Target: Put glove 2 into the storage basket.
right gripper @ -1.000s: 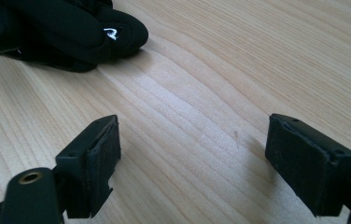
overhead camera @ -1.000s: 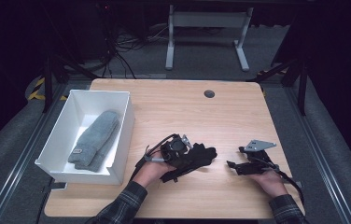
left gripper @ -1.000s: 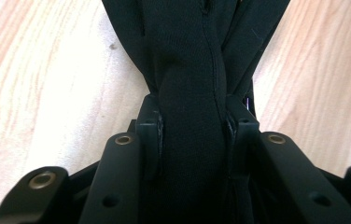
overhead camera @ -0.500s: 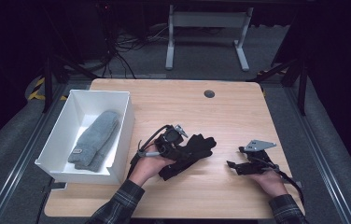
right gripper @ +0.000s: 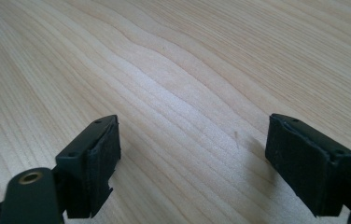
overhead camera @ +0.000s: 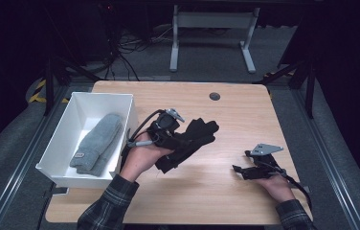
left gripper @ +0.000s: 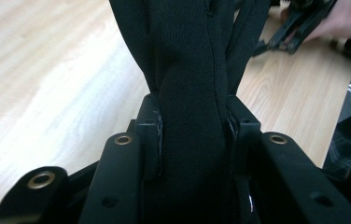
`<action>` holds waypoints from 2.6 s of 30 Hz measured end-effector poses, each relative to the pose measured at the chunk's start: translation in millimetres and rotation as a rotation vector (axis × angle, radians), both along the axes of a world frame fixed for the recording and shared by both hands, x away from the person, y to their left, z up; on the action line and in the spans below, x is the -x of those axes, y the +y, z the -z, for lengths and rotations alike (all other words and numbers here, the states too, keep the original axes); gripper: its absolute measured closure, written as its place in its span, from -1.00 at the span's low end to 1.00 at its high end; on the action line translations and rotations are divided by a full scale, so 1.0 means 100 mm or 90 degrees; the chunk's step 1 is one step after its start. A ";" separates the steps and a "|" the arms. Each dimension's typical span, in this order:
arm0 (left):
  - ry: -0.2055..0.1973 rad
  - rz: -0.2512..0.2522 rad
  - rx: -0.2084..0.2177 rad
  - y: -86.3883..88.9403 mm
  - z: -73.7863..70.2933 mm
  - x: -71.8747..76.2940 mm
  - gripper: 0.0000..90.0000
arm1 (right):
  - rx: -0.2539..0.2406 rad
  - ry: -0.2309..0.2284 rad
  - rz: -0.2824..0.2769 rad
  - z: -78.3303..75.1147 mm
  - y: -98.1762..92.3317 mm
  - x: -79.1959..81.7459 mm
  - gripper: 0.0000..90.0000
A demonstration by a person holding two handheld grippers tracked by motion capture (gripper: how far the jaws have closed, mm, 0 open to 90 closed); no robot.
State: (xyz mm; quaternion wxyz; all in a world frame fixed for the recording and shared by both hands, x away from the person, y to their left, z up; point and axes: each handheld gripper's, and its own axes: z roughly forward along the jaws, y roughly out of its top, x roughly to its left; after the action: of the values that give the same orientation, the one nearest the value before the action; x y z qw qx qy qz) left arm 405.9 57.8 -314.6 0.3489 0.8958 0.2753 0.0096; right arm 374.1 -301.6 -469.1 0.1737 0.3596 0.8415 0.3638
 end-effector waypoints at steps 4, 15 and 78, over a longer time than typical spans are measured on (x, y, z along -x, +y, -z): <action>-0.002 -0.007 0.010 0.09 -0.12 -0.02 0.46 | 0.000 0.000 0.001 0.00 0.00 0.00 -0.59; -0.024 -0.061 0.023 0.57 -0.47 -0.09 0.46 | 0.000 0.000 0.002 0.00 0.00 0.00 -0.59; 0.035 -0.426 -0.019 2.40 0.58 -0.41 -0.51 | -0.003 0.001 -0.010 0.00 -0.01 -0.01 -0.60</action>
State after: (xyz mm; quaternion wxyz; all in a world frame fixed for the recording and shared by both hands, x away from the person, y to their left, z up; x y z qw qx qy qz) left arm 447.3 297.3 -373.0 0.3057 0.7607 0.5632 0.1031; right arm 374.9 -302.9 -469.2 0.1692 0.3535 0.8438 0.3666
